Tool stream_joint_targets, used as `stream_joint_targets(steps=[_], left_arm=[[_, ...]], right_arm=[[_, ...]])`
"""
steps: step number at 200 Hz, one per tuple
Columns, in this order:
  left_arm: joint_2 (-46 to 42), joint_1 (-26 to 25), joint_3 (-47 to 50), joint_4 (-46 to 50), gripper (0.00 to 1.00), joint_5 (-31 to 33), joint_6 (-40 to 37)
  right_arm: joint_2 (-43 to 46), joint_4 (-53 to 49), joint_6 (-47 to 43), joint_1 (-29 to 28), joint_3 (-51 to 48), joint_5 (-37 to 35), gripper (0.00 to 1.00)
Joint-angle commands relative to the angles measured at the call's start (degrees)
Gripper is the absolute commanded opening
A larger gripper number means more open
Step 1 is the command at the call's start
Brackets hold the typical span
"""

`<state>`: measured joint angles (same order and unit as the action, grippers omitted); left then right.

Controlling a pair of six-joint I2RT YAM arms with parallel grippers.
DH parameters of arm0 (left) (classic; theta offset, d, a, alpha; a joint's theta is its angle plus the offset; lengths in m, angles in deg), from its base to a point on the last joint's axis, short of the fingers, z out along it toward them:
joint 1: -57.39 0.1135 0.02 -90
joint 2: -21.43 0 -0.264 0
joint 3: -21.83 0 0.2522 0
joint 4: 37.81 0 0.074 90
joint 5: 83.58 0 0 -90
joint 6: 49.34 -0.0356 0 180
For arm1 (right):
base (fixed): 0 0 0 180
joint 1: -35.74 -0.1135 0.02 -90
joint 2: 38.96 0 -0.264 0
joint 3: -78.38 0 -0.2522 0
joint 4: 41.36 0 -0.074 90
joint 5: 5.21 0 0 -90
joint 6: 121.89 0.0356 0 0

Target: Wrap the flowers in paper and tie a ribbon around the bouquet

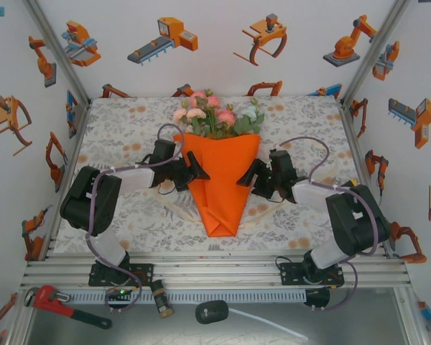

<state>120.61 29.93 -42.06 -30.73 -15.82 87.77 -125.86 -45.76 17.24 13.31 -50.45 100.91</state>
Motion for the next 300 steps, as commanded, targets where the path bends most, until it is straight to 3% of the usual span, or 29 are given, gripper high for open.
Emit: stream_joint_targets(steps=[1, 47, 129, 165, 202, 239, 300], left_arm=[[-1.6, 0.0, -0.6, 7.0, 0.8, 6.3, -3.2], [-4.7, 0.0, -1.0, 10.0, 0.87, 9.5, -4.6], [-13.4, 0.5, -0.8, 13.0, 0.88, 14.2, -5.9], [-20.0, 4.9, 0.1, 17.2, 0.88, 18.4, -5.9], [-27.5, 16.3, 1.6, 29.3, 0.87, 28.5, -3.6], [-32.4, 25.9, 6.5, 32.8, 0.87, 33.7, -2.6], [-34.0, 28.2, 8.9, 30.7, 0.87, 33.1, 0.2]], right_arm=[[2.7, -4.3, -1.8, -0.3, 2.0, -4.5, 0.78], [4.1, -5.4, -2.4, -0.3, 3.0, -4.8, 0.79], [8.8, -12.0, -6.1, 1.9, 7.2, -8.1, 0.81], [13.1, -17.0, -8.1, 10.0, 7.9, -10.8, 0.81], [14.8, -26.5, -11.7, 24.8, 8.4, -18.7, 0.82], [9.3, -26.5, -13.8, 34.1, 8.8, -18.0, 0.84], [-5.1, -21.9, -16.7, 39.4, 19.2, -21.6, 0.76]])
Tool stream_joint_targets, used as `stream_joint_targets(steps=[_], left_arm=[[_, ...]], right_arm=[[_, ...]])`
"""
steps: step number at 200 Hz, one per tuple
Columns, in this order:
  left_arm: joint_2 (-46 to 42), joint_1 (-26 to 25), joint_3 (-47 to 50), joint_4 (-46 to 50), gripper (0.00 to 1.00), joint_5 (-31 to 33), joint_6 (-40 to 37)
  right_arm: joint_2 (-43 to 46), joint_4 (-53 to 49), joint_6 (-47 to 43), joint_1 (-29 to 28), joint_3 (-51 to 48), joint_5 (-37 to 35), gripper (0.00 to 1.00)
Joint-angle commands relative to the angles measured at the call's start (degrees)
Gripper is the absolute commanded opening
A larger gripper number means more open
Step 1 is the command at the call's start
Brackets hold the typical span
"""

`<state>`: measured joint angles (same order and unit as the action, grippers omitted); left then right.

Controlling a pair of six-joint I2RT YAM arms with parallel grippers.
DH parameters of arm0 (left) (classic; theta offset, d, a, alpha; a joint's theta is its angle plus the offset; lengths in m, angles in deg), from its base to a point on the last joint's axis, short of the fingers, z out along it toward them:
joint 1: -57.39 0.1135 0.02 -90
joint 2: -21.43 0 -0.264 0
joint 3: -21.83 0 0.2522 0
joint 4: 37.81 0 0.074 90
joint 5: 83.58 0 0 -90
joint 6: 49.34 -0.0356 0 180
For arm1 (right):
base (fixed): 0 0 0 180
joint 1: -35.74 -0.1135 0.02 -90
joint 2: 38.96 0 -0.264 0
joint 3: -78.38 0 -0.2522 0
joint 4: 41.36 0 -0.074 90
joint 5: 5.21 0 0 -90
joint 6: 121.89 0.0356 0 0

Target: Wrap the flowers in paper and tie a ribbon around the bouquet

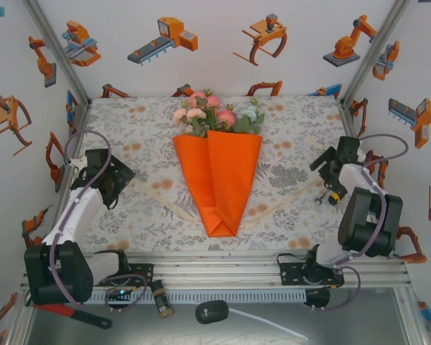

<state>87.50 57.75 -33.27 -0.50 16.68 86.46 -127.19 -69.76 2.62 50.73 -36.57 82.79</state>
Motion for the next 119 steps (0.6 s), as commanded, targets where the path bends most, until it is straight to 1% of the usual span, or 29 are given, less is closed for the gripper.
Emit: stream_joint_targets(steps=[1, 18, 29, 42, 63, 78, 92, 105, 119], left_arm=[[-0.9, 0.3, 0.1, 0.5, 0.87, 0.5, 1.5], [-1.2, 0.5, 0.8, 0.0, 0.88, 0.5, 1.5], [-1.4, 0.5, 1.2, -0.2, 0.88, 0.8, 1.3], [-1.8, 0.6, 1.2, 0.1, 0.88, 1.5, 1.4], [-2.2, 0.8, 1.3, 0.5, 0.88, 2.3, 1.7], [-2.3, 0.9, 1.4, 0.4, 0.88, 2.1, 1.7], [-2.1, 1.0, 1.6, 0.1, 0.88, 1.9, 1.6], [-1.7, 1.0, 1.8, -0.7, 0.88, 0.7, 1.7], [-1.5, 1.0, 2.4, -2.9, 0.88, -2.5, 0.9]], right_arm=[[-3.9, 2.2, -2.1, 2.1, 5.5, -3.5, 0.76], [-7.6, 4.1, -2.7, 3.2, 8.6, -3.8, 0.76], [-10.1, 4.0, -3.6, 3.4, 11.5, -3.5, 0.77], [-13.0, 3.1, -4.9, 3.5, 14.8, -5.4, 0.77], [-17.4, 2.2, -6.2, 3.7, 19.1, -6.0, 0.76], [-20.1, 2.2, -8.0, 3.7, 21.3, -4.8, 0.74], [-22.7, 0.3, -8.8, 3.7, 23.8, -2.9, 0.71], [-22.8, -1.6, -8.1, 3.4, 24.7, -1.4, 0.71], [-17.6, -1.2, -10.2, 0.5, 21.8, -1.6, 0.73]])
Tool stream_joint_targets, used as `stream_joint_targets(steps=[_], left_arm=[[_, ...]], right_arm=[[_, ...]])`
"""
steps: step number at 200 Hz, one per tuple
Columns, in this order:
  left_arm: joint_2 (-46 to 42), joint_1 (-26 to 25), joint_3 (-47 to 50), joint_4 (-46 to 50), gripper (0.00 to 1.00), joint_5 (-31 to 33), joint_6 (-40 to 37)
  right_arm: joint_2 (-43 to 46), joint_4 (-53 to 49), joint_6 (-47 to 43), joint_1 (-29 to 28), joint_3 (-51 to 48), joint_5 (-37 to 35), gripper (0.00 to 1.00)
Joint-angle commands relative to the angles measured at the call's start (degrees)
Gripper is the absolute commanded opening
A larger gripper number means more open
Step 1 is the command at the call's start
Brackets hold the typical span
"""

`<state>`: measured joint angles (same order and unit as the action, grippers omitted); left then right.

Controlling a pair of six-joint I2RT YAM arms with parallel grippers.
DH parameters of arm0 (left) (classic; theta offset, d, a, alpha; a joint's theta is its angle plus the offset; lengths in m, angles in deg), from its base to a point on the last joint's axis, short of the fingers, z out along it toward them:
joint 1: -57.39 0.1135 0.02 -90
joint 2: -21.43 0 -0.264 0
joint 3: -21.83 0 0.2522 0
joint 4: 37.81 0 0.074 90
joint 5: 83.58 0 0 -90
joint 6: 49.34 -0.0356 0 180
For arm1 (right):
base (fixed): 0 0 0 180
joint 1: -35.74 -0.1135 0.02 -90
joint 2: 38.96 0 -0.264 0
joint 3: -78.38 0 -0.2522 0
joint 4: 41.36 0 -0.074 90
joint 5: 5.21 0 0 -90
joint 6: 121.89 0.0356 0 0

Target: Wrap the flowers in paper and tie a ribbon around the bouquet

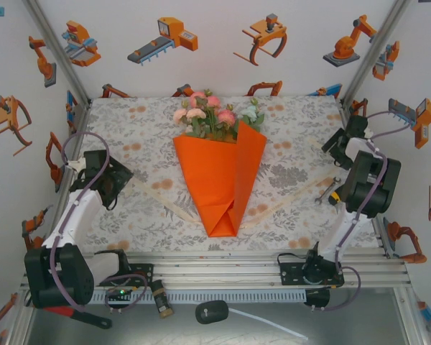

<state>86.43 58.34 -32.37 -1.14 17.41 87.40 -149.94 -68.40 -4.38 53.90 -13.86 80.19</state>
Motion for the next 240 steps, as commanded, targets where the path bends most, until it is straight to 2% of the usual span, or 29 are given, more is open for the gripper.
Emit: stream_joint_targets(steps=[1, 14, 37, 48, 69, 81, 99, 119, 158, 211, 240], left_arm=[[-0.4, 0.4, 1.6, -2.5, 0.88, -3.4, -0.1], [-0.4, 0.2, 1.8, -4.3, 0.88, -7.0, -1.8], [-0.1, -3.3, 1.8, -7.4, 0.86, -9.0, -1.8], [1.1, -8.2, 0.8, -8.7, 0.8, -8.9, -2.0], [6.6, -19.2, -2.8, -10.3, 0.54, -12.0, -2.5], [10.8, -25.0, -5.1, -11.4, 0.44, -15.2, -2.8], [16.8, -32.1, -9.0, -11.1, 0.38, -20.2, -4.6], [21.7, -37.6, -11.9, -11.1, 0.34, -24.0, -7.3], [28.4, -41.9, -15.5, -10.4, 0.33, -30.7, -11.0], [34.0, -43.4, -17.0, -10.3, 0.37, -28.9, -11.0], [36.1, -43.4, -17.2, -11.3, 0.38, -26.9, -10.1]], right_arm=[[5.7, -2.5, -3.5, -3.0, -1.1, 0.9, 0.73], [12.4, -2.0, -5.2, -7.3, -5.3, 0.1, 0.74], [20.0, -5.2, 0.6, -14.7, -13.0, 2.9, 0.65], [22.4, -4.7, 2.6, -19.1, -17.6, 4.1, 0.61], [24.7, -0.9, 6.1, -25.1, -23.8, 13.3, 0.56], [25.8, 0.2, 7.3, -27.7, -25.2, 16.5, 0.54], [28.7, -0.6, 7.3, -30.9, -26.6, 16.6, 0.52], [31.9, -0.9, 7.7, -32.5, -28.8, 18.0, 0.51], [36.1, 1.3, 9.1, -35.8, -34.0, 23.2, 0.5], [37.0, 6.0, 8.9, -42.1, -35.8, 32.0, 0.49], [34.6, 11.3, 8.8, -44.8, -35.8, 34.0, 0.49]])
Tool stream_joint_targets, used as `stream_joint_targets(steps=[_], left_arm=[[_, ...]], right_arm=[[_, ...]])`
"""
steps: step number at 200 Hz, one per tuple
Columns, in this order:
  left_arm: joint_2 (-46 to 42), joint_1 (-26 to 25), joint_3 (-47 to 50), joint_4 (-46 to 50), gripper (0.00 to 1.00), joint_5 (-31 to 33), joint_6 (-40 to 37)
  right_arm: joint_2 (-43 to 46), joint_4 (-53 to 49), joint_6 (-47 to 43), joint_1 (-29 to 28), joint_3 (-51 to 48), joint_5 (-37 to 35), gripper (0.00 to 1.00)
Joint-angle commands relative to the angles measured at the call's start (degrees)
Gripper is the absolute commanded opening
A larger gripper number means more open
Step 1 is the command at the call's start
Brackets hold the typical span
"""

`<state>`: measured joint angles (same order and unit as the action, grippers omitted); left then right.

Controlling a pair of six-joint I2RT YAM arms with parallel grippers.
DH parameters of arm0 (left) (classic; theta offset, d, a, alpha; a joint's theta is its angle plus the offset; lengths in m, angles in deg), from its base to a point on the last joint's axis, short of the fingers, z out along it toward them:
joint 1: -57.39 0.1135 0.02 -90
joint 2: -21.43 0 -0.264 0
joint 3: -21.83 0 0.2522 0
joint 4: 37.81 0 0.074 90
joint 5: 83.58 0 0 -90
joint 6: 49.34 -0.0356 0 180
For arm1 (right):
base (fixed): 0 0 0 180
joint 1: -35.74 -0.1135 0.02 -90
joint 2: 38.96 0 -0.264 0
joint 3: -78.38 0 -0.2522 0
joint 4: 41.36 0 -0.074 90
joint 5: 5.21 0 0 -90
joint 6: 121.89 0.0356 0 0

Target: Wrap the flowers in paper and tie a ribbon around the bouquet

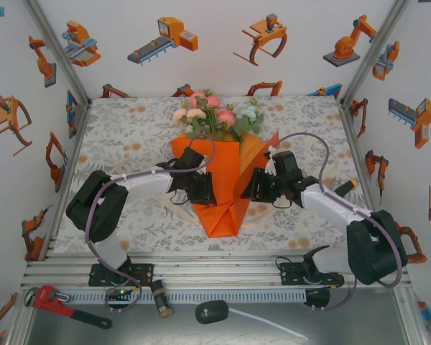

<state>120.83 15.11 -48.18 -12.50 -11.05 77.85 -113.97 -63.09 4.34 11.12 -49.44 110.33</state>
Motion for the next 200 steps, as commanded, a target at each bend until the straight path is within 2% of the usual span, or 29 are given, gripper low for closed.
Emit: stream_joint_targets(steps=[1, 40, 56, 106, 126, 147, 172, 200], left_arm=[[1.8, -0.2, -1.3, 0.0, 0.38, 1.5, -0.6], [3.0, -0.1, -0.9, -2.3, 0.39, 1.8, 1.2], [2.1, 0.1, -0.5, -2.1, 0.44, 3.5, 2.5], [-10.7, 4.7, 4.4, 3.0, 0.49, 11.3, 10.9], [-14.1, 5.5, 5.2, 1.0, 0.52, 7.9, 13.2], [-11.2, 5.3, 3.4, -1.3, 0.56, 0.9, 15.6], [-7.3, 4.5, 4.3, -13.3, 0.59, -7.4, 17.6], [-2.8, 3.5, 1.4, -12.5, 0.63, -8.4, 14.4]], right_arm=[[-1.6, 6.3, 0.1, -2.1, -0.2, 3.9, 0.49], [-10.9, 12.0, -0.1, -6.8, 4.4, 7.5, 0.49], [-14.0, 12.4, -0.9, -7.8, 6.0, 9.9, 0.49], [-17.6, 8.6, -5.4, -7.8, 7.1, 8.4, 0.49], [-18.7, 9.3, -5.2, -7.8, 7.4, 9.9, 0.49], [-19.1, 9.9, -5.2, -7.8, 7.5, 10.4, 0.49], [-19.9, 9.6, -5.3, -7.8, 8.0, 10.4, 0.48], [-20.0, 10.0, -5.3, -7.8, 8.1, 11.3, 0.49]])
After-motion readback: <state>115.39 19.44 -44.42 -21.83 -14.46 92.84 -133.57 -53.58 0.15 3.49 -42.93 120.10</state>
